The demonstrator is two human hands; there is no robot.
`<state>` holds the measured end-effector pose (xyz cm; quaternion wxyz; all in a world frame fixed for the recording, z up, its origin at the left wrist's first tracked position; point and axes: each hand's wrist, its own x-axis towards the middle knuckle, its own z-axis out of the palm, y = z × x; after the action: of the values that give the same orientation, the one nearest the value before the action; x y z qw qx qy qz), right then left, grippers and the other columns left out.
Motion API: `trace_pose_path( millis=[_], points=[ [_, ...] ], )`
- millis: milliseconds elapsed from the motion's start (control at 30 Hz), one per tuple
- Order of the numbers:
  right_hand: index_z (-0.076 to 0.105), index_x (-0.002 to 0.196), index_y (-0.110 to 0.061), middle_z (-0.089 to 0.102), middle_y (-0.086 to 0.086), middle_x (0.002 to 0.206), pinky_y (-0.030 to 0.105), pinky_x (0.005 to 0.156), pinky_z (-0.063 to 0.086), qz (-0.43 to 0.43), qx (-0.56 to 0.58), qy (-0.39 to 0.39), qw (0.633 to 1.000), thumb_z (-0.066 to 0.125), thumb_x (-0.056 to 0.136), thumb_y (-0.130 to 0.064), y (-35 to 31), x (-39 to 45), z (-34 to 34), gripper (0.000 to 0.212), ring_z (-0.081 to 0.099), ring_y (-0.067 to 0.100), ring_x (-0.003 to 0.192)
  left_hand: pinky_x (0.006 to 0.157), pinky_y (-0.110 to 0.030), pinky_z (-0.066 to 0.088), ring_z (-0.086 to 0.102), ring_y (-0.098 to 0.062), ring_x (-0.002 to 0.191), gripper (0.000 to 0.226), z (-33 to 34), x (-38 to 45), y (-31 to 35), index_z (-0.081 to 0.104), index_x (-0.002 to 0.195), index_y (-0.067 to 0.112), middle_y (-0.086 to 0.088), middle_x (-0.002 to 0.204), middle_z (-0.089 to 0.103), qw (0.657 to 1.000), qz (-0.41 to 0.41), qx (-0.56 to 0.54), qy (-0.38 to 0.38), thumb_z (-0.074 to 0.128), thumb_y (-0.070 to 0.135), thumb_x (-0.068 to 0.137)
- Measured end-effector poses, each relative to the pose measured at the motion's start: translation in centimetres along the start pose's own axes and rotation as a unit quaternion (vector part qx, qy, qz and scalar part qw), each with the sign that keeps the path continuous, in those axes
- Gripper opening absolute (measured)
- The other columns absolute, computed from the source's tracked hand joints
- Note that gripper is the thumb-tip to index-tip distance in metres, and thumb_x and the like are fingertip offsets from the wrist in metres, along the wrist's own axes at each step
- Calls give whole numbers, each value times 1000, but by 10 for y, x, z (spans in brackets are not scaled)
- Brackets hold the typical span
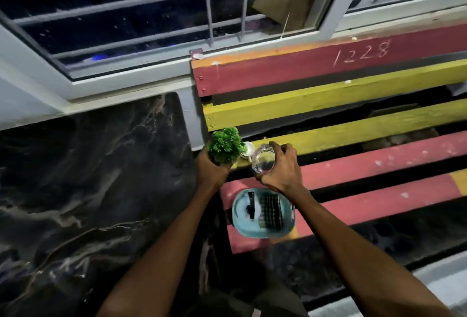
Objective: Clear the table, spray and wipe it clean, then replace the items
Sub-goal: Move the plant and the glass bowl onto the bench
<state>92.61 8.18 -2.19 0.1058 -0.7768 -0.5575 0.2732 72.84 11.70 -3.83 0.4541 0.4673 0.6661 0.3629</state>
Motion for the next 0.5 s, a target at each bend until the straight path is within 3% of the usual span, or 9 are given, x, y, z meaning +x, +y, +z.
trace_pose_path(
  millis=[133,267,300,367,500],
  points=[
    [39,151,-20,41,13,129,44,97,51,11,-12,-2,1000,86,59,-46,55,38,-16,106,38,34,127,86,-27,57,71,-23,106,68,68,7,3,66,128,4,-11,118,74,999,-26,25,1,94,9,67],
    [40,150,-18,42,14,129,45,96,52,26,-34,-14,999,86,60,-44,101,71,-20,104,41,36,126,72,-3,46,67,-12,92,57,123,16,-15,69,118,4,0,98,69,999,-25,32,5,90,0,65],
    [39,150,-17,42,15,129,45,97,52,29,-39,-19,999,86,60,-44,112,80,-18,105,41,37,127,74,-4,48,66,-10,93,56,135,18,-23,69,117,5,1,98,68,999,-21,41,-1,89,0,65],
    [38,152,-16,41,15,131,45,98,52,32,-45,-30,998,85,62,-41,131,99,-12,105,41,36,127,84,-20,56,68,-15,96,53,153,23,-40,70,114,9,1,100,69,997,-21,71,-8,87,7,63],
    [36,152,-16,40,14,132,48,97,54,27,-63,-45,997,86,62,-40,159,135,7,105,39,35,130,88,-25,57,71,-18,98,66,186,41,-70,71,114,8,-6,107,77,997,-17,76,-17,80,40,56]
  ],
)
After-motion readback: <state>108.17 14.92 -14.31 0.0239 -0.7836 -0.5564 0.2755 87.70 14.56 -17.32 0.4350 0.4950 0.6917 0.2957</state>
